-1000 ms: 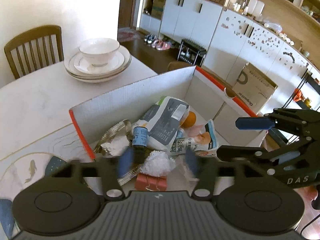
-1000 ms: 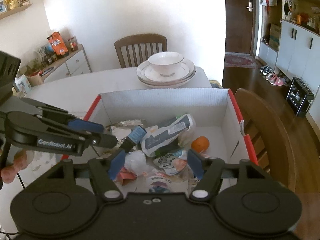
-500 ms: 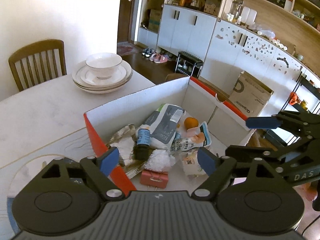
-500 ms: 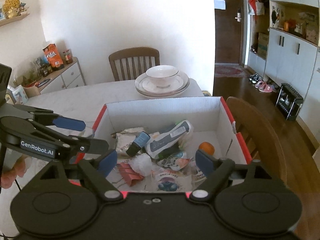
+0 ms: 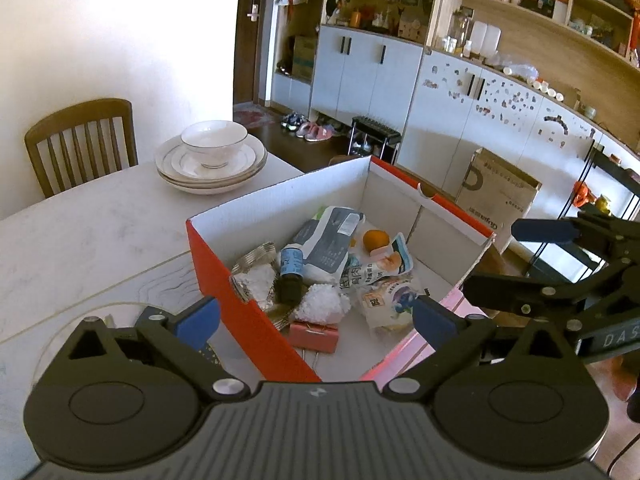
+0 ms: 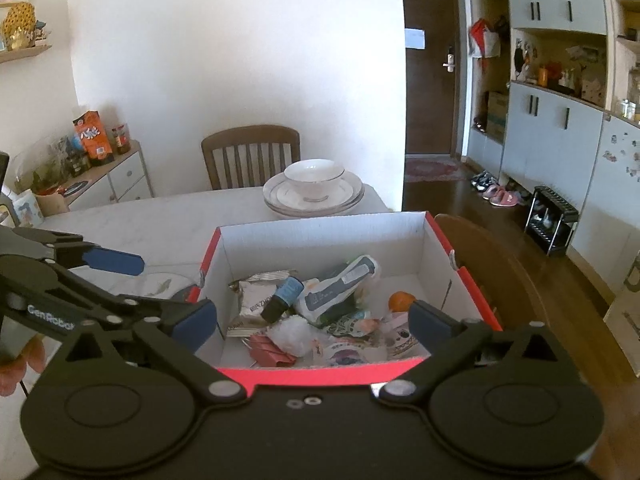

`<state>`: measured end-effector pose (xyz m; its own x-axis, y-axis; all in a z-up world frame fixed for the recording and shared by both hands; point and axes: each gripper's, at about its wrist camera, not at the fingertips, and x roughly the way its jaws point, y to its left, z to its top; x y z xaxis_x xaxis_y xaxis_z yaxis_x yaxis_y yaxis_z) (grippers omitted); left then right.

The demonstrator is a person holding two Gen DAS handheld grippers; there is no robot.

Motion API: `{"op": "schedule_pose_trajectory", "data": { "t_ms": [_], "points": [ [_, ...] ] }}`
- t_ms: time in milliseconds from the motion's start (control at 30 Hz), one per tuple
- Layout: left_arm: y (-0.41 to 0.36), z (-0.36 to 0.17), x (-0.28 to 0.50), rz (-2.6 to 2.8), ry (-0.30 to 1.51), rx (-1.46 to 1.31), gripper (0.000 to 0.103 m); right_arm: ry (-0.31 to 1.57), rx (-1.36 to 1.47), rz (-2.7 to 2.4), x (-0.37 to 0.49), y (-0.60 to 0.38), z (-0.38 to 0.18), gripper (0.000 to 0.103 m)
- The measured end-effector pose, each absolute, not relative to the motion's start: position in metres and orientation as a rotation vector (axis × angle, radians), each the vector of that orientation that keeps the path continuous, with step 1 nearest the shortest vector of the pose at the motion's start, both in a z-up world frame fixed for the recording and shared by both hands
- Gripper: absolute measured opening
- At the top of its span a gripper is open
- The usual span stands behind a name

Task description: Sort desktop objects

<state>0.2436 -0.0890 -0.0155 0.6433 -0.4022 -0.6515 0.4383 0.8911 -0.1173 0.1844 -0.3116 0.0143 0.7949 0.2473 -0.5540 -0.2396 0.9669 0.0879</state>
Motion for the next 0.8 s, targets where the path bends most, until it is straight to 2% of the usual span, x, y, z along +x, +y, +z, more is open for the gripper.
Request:
{"op": "schedule_pose_trajectory", "data": {
  "t_ms": [800],
  "points": [
    [-0.084,-0.021,0.213,-0.456,0.744,0.067,0.103,0.586,0.092,0.212,0.151,-0.314,0.008,0.102]
  ]
}}
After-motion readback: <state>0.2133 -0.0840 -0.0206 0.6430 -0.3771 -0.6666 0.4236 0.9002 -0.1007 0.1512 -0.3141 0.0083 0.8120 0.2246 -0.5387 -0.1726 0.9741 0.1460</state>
